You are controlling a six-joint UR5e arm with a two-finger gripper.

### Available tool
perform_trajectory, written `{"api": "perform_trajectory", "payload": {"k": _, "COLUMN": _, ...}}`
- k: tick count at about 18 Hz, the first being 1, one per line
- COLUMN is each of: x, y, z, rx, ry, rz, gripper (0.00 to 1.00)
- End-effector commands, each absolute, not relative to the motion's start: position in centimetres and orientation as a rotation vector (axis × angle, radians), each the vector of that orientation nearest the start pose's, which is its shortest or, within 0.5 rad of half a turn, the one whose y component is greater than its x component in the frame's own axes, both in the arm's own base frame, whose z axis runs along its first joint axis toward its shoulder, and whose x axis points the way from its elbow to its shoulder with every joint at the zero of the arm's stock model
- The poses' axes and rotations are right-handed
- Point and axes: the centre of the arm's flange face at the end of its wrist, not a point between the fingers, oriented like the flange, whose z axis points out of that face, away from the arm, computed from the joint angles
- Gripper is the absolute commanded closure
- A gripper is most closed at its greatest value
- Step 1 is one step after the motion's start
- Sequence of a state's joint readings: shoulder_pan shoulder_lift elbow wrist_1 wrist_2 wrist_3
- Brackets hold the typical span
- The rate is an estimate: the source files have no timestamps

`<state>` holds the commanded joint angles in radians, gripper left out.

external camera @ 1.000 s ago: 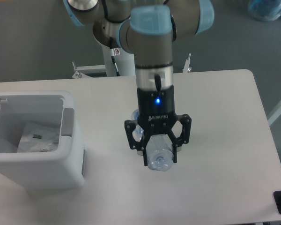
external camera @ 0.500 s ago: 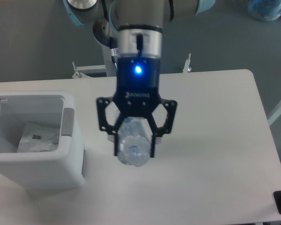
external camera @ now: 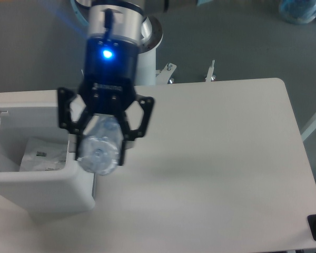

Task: Place the trash in the trash can
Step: 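Carry the held bottle over the white bin, then lower the bottle into the bin and open the gripper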

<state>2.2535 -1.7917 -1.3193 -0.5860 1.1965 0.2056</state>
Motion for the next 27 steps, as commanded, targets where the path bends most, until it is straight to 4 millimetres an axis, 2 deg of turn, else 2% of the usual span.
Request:
{"api": "perform_trajectory", "payload": {"k": 4, "x": -23.4, "y": 59.8, "z": 62.7, "rx": -2.058, "ry": -0.228, "rz": 0.125, "gripper": 0.37}}
{"api": "perform_trajectory", "payload": {"k": 5, "x": -22.3, "y": 60.4, "z": 62.3, "rx": -2.065, "ry": -0.212, "rz": 0.109, "gripper": 0.37}}
{"api": "perform_trajectory", "payload": {"k": 10, "x": -20.8, "y": 62.3, "z": 60.2, "rx": -2.099, "ry": -0.184, "rz": 0.072, "gripper": 0.37}}
{"api": "perform_trajectory", "payload": {"k": 14, "x": -18.3, "y": 63.6, "z": 58.7, "rx": -2.124, "ry": -0.144, "rz": 0.034, "gripper": 0.37}}
{"api": "perform_trajectory", "payload": {"k": 19, "x": -16.3, "y": 64.1, "z": 56.2, "rx": -2.17, "ry": -0.123, "rz": 0.006, "gripper": 0.37}}
{"api": "perform_trajectory", "payload": {"k": 22, "x": -14.4, "y": 63.9, "z": 54.5, "rx": -2.207, "ry": -0.11, "rz": -0.009, "gripper": 0.36}}
{"api": "perform_trajectory", "payload": {"k": 23, "x": -14.1, "y": 63.6, "z": 54.1, "rx": -2.215, "ry": -0.107, "rz": -0.015, "gripper": 0.33}}
{"api": "perform_trajectory", "payload": {"k": 24, "x": -13.9, "y": 63.3, "z": 53.9, "rx": -2.22, "ry": -0.108, "rz": -0.014, "gripper": 0.26}}
{"api": "perform_trajectory", "payload": {"k": 25, "x": -13.8, "y": 63.1, "z": 54.0, "rx": -2.22, "ry": -0.106, "rz": -0.013, "gripper": 0.11}}
{"api": "perform_trajectory", "payload": {"k": 26, "x": -13.8, "y": 63.1, "z": 54.0, "rx": -2.22, "ry": -0.108, "rz": -0.014, "gripper": 0.03}}
{"api": "perform_trajectory", "payload": {"k": 27, "x": -13.8, "y": 63.0, "z": 54.3, "rx": -2.216, "ry": -0.108, "rz": -0.013, "gripper": 0.01}}
